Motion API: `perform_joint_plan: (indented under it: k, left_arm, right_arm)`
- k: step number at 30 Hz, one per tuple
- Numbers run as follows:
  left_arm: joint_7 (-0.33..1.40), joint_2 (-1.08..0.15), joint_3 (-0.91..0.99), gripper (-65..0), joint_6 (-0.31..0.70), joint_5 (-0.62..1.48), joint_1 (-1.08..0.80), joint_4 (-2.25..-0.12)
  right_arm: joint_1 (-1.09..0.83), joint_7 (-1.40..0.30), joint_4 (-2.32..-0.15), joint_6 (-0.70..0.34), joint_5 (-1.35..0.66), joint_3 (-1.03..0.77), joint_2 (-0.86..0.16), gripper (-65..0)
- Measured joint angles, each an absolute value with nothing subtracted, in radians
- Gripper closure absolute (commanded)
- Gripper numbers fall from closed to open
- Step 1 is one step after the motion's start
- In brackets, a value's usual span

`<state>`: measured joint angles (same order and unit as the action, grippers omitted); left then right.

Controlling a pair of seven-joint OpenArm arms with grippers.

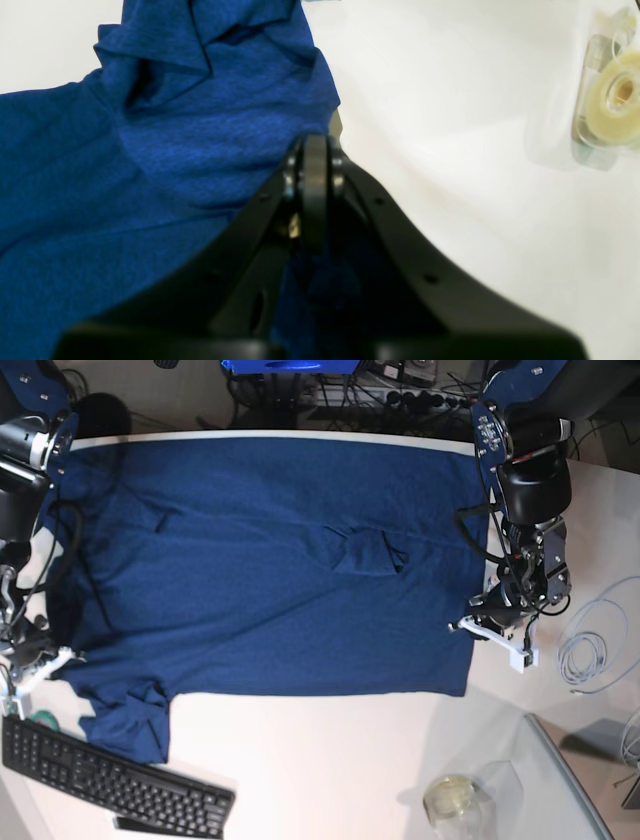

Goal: Layout the t-shirt on the table in an organized manner, then fold the t-shirt properly
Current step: 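Slide both grippers along the shirt edge to the hem side and pinch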

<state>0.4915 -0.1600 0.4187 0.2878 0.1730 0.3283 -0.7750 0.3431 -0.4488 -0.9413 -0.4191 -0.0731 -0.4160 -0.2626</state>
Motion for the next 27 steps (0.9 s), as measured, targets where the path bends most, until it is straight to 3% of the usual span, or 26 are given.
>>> perform_joint_plan:
  k: [19, 27]
  left_arm:
    - [0.755, -0.123, 0.424, 0.0, 0.287, 0.164, 0.028, -1.348]
    - [0.753, -0.113, 0.424, 0.0, 0.287, 0.165, -0.025, -1.387]
  right_arm:
    - [0.343, -0.448, -0.941, -0.419, -0.074, -0.416, -0.261, -0.2]
    - [0.343, -0.448, -0.941, -0.419, -0.074, -0.416, -0.260, 0.0]
